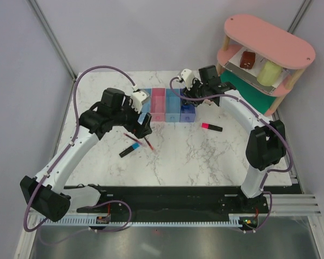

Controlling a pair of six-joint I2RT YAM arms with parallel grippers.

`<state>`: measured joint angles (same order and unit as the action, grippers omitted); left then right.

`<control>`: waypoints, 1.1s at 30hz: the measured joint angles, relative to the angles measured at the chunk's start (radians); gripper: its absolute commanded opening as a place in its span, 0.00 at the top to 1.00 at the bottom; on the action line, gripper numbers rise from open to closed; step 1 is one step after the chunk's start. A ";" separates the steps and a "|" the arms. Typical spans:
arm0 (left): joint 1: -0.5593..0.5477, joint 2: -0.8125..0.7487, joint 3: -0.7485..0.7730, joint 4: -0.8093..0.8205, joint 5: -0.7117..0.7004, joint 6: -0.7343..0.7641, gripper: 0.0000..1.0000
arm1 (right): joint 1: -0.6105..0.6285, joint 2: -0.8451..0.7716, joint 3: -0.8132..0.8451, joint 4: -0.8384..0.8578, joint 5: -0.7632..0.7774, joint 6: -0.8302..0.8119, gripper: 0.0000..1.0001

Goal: Sort the stationery into containers
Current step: Place the stationery in the storage box.

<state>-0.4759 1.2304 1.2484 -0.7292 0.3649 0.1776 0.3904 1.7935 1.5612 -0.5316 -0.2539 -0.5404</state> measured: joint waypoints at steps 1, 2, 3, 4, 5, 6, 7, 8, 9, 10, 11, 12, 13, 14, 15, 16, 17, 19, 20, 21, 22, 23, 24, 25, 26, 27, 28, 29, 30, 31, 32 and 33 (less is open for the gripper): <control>0.003 -0.009 -0.007 -0.009 -0.006 0.008 0.00 | -0.005 0.020 0.028 0.000 -0.001 -0.005 0.81; 0.005 -0.017 -0.012 -0.021 -0.015 0.014 0.00 | -0.010 0.039 0.059 -0.001 -0.001 -0.009 0.81; 0.006 -0.022 -0.014 -0.034 -0.022 0.021 0.00 | -0.011 0.051 0.076 0.000 -0.001 -0.012 0.81; 0.010 -0.028 -0.017 -0.045 -0.026 0.027 0.00 | -0.013 0.067 0.099 -0.004 -0.002 -0.018 0.81; 0.010 -0.032 -0.018 -0.051 -0.028 0.031 0.00 | -0.013 0.076 0.110 -0.005 -0.002 -0.021 0.81; 0.010 -0.037 -0.019 -0.056 -0.031 0.034 0.00 | -0.013 0.086 0.121 -0.007 -0.002 -0.026 0.81; 0.010 -0.041 -0.019 -0.062 -0.035 0.037 0.00 | -0.013 0.095 0.127 -0.009 -0.002 -0.032 0.81; 0.010 -0.046 -0.019 -0.066 -0.038 0.040 0.00 | -0.013 0.105 0.130 -0.012 0.000 -0.037 0.81; 0.011 -0.050 -0.019 -0.070 -0.042 0.043 0.00 | -0.013 0.111 0.130 -0.016 0.000 -0.041 0.81; 0.013 -0.054 -0.019 -0.075 -0.043 0.048 0.00 | -0.015 0.119 0.130 -0.024 0.001 -0.046 0.81; 0.014 -0.058 -0.019 -0.080 -0.047 0.050 0.00 | -0.015 0.126 0.130 -0.031 0.001 -0.051 0.81; 0.015 -0.061 -0.019 -0.084 -0.050 0.053 0.00 | -0.017 0.133 0.130 -0.036 0.002 -0.056 0.81; 0.016 -0.064 -0.019 -0.088 -0.051 0.056 0.00 | -0.019 0.138 0.130 -0.042 0.002 -0.060 0.81; 0.016 -0.065 -0.019 -0.091 -0.051 0.058 0.00 | -0.022 0.143 0.130 -0.051 0.002 -0.063 0.81; 0.017 -0.066 -0.019 -0.094 -0.052 0.060 0.00 | -0.026 0.146 0.130 -0.056 0.003 -0.066 0.81; 0.018 -0.066 -0.019 -0.097 -0.052 0.062 0.00 | -0.029 0.148 0.131 -0.061 0.004 -0.068 0.81; 0.019 -0.066 -0.019 -0.100 -0.052 0.064 0.00 | -0.033 0.151 0.132 -0.067 0.005 -0.072 0.81; 0.019 -0.066 -0.019 -0.104 -0.053 0.065 0.00 | -0.038 0.157 0.138 -0.078 0.006 -0.082 0.81; 0.020 -0.066 -0.019 -0.104 -0.054 0.066 0.00 | -0.040 0.162 0.144 -0.084 0.007 -0.086 0.81; 0.020 -0.066 -0.019 -0.104 -0.054 0.066 0.00 | -0.041 0.167 0.151 -0.089 0.008 -0.091 0.81; 0.020 -0.066 -0.019 -0.104 -0.055 0.066 0.00 | -0.041 0.174 0.159 -0.092 0.008 -0.096 0.81; 0.021 -0.066 -0.019 -0.104 -0.055 0.066 0.00 | -0.041 0.180 0.164 -0.095 0.008 -0.102 0.81; 0.021 -0.066 -0.019 -0.104 -0.057 0.067 0.00 | -0.041 0.187 0.168 -0.099 0.008 -0.108 0.81; 0.021 -0.067 -0.019 -0.104 -0.058 0.067 0.00 | -0.041 0.193 0.171 -0.105 0.009 -0.113 0.81; 0.021 -0.067 -0.019 -0.104 -0.060 0.067 0.00 | -0.041 0.200 0.174 -0.113 0.009 -0.119 0.81; 0.021 -0.067 -0.019 -0.104 -0.061 0.067 0.00 | -0.040 0.205 0.175 -0.119 0.008 -0.122 0.81; 0.021 -0.068 -0.019 -0.104 -0.061 0.067 0.00 | -0.040 0.211 0.177 -0.126 0.008 -0.126 0.81; 0.021 -0.068 -0.019 -0.105 -0.062 0.067 0.00 | -0.040 0.219 0.180 -0.135 0.008 -0.130 0.81; 0.022 -0.069 -0.019 -0.105 -0.062 0.068 0.00 | -0.040 0.224 0.182 -0.140 0.007 -0.134 0.81; 0.023 -0.069 -0.019 -0.105 -0.063 0.068 0.00 | -0.040 0.230 0.183 -0.145 0.007 -0.137 0.80; 0.023 -0.069 -0.019 -0.105 -0.066 0.068 0.00 | -0.040 0.236 0.187 -0.149 0.006 -0.139 0.80; 0.023 -0.069 -0.019 -0.105 -0.068 0.068 0.00 | -0.040 0.241 0.190 -0.153 0.006 -0.142 0.80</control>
<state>-0.4526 1.1614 1.2289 -0.8337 0.2966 0.2455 0.3504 2.0350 1.7508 -0.6842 -0.2481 -0.6823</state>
